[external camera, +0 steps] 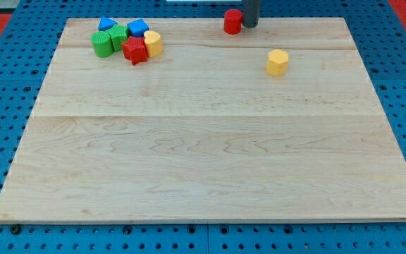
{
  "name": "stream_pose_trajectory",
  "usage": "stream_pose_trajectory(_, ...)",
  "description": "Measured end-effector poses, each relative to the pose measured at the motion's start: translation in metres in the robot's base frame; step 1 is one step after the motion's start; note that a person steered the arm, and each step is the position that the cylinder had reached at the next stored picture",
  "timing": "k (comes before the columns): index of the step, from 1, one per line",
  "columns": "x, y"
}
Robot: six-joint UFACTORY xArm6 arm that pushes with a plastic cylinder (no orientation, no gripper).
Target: Move the red circle and hexagon together at the top right side
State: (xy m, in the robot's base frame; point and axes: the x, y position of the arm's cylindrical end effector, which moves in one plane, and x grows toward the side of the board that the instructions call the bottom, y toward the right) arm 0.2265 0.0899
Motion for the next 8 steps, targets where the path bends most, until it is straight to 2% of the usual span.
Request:
stream_pose_trajectory(1, 0.033, -0.058)
stream_pose_trajectory(2, -0.017, -0.078)
stream_pose_trajectory(3, -0.034, -0.079)
stream_pose_trajectory(4, -0.034, -0.060)
stream_pose_trajectory(5, -0.015, -0.020)
stream_pose_trajectory(6, 0.041, 0.008)
stream_pose_trajectory(7, 0.038, 0.054)
stream_pose_trajectory(8, -0.025, 0.100)
